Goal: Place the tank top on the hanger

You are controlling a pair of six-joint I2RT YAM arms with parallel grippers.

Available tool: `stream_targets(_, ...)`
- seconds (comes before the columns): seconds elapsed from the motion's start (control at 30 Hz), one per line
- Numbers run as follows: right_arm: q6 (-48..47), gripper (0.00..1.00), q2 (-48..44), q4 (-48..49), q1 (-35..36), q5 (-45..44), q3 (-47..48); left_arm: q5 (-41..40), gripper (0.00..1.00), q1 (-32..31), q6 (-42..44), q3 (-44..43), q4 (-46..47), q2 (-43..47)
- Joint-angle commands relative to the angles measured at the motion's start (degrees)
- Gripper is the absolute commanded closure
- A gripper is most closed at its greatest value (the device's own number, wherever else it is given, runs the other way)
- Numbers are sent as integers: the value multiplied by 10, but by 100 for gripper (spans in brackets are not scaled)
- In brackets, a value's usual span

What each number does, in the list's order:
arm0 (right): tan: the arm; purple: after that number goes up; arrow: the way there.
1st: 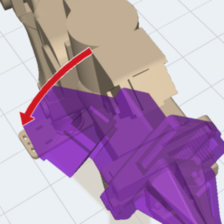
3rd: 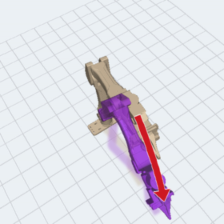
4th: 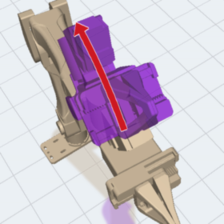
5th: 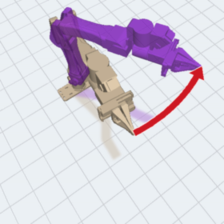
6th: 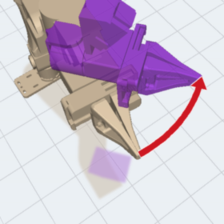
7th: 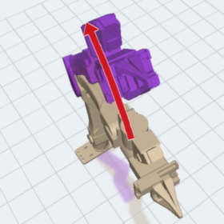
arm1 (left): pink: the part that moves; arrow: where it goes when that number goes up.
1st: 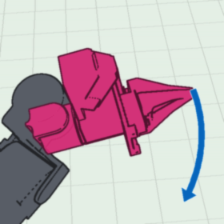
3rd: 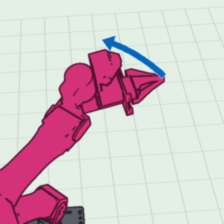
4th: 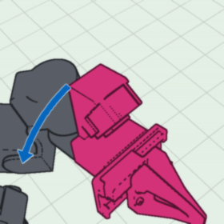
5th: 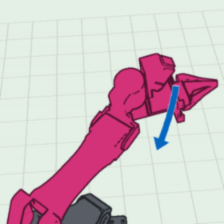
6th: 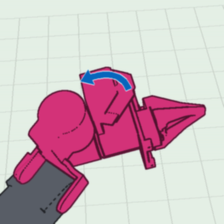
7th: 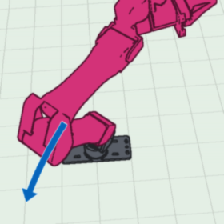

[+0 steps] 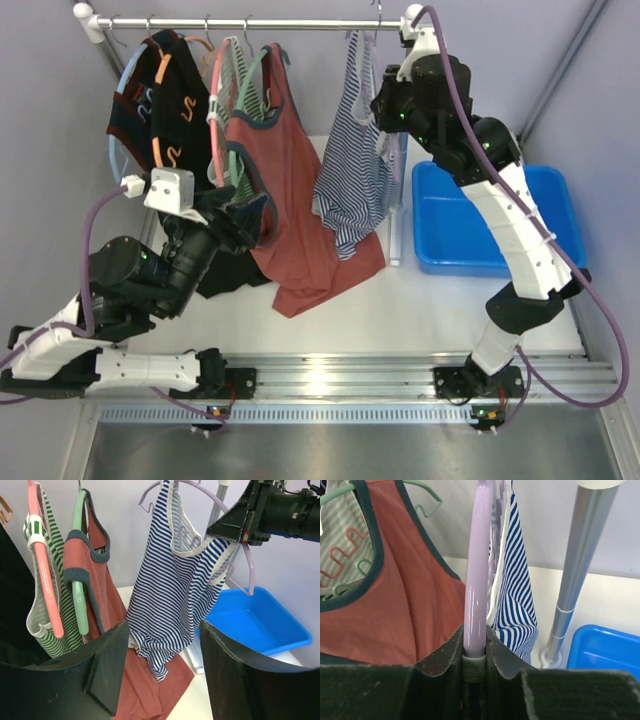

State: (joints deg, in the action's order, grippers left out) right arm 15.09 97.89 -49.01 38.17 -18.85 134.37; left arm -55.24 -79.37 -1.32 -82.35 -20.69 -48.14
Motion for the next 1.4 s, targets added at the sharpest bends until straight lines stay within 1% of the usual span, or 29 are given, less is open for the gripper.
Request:
stream_targets(0.0,-4,100,1,74,-6,12,16,-10,37,-1,-10,8,0,0)
stream_targets(0.3,0,100,-5,81,-5,16,-13,-7,36,-2,-33,22,-28,-1)
stream_targets(0.9,-1,100,-13,84,-5,18,-33,72,35,-2,-127,119,-58,-27)
stream_targets(1.0,0,95,-18,86,-6,19,-36,79,35,-1,-136,127,-64,-34)
stream_targets(1.1,3,82,-31,90,-5,21,-51,84,35,-1,-141,135,-64,-39)
stream_targets(1.13,4,74,-36,98,-5,22,-56,86,35,-2,-141,137,-62,-39)
stream_targets(1.2,5,66,-52,102,-5,25,-71,87,35,-1,-143,141,-59,-42)
stream_targets(1.23,5,59,-57,104,-6,27,-75,89,35,0,-143,141,-58,-42)
stream_targets(1.27,4,57,-67,104,-5,29,-79,90,35,0,-142,146,-57,-42)
stream_targets(1.3,4,50,-73,104,-5,31,-85,91,35,0,-142,146,-54,-43)
stream_targets(1.37,6,45,-89,105,-5,38,-97,92,35,-1,-142,150,-53,-46)
